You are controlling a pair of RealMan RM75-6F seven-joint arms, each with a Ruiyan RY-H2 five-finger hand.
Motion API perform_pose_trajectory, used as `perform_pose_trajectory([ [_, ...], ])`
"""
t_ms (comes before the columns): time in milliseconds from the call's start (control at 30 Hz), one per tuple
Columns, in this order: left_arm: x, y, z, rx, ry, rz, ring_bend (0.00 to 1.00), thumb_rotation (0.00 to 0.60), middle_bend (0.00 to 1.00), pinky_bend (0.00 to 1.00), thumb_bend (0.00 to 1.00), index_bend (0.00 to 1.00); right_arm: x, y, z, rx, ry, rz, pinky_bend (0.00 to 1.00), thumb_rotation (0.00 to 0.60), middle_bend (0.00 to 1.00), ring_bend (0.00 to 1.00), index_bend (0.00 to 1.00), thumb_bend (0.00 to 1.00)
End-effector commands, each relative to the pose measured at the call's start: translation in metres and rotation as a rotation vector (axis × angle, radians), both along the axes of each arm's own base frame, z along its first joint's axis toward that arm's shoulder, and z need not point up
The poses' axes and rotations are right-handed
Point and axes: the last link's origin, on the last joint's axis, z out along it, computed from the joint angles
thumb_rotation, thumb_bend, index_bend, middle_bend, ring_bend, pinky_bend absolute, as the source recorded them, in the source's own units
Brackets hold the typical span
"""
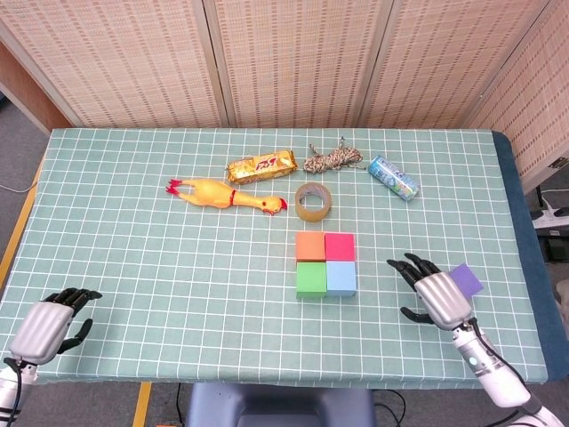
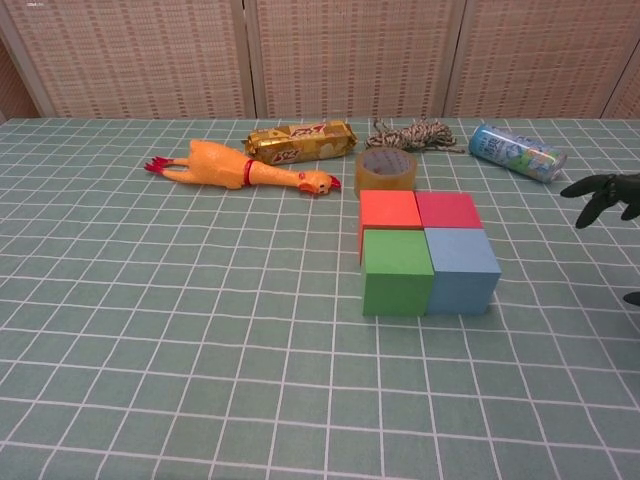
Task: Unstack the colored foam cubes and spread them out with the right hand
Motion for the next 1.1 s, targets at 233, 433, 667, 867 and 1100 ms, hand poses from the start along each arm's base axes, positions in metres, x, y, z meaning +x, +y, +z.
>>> perform_pose_trajectory([
  [233, -0.001, 0.001, 0.001, 0.003, -0.003, 0.003, 0.30, 0.600, 0.34, 0.47, 0.46, 0.31, 0.004, -0.022, -0.032, 0.061, -0.018, 0.002, 0.32, 0.600, 0.32, 0.19, 0.17, 0.11],
  [433, -0.001, 0.001, 0.001, -0.001, 0.000, 0.004, 0.30, 0.600, 0.34, 0.47, 0.47, 0.31, 0.008, -0.035, -0.045, 0.049, -0.005, 0.026, 0.31, 0.600, 0.31, 0.19, 0.16, 0.11],
  [667, 0.000, 0.001, 0.001, -0.001, -0.001, -0.001, 0.30, 0.600, 0.34, 0.47, 0.46, 0.31, 0.018, -0.037, -0.058, 0.090, -0.049, 0.033, 0.27, 0.600, 0.22, 0.15, 0.14, 0.11],
  [867, 0.000, 0.001, 0.002, 0.002, -0.004, 0.000, 0.30, 0.600, 0.34, 0.47, 0.47, 0.31, 0.024, -0.034, -0.066, 0.122, -0.077, 0.061, 0.25, 0.600, 0.16, 0.07, 0.13, 0.11],
  [1100, 0.000, 0.000, 0.001, 0.000, -0.003, -0.004, 0.30, 0.600, 0.34, 0.47, 0.47, 0.31, 0.026, -0.033, -0.070, 0.158, -0.095, 0.073, 0.23, 0.600, 0.14, 0.04, 0.13, 0.11],
])
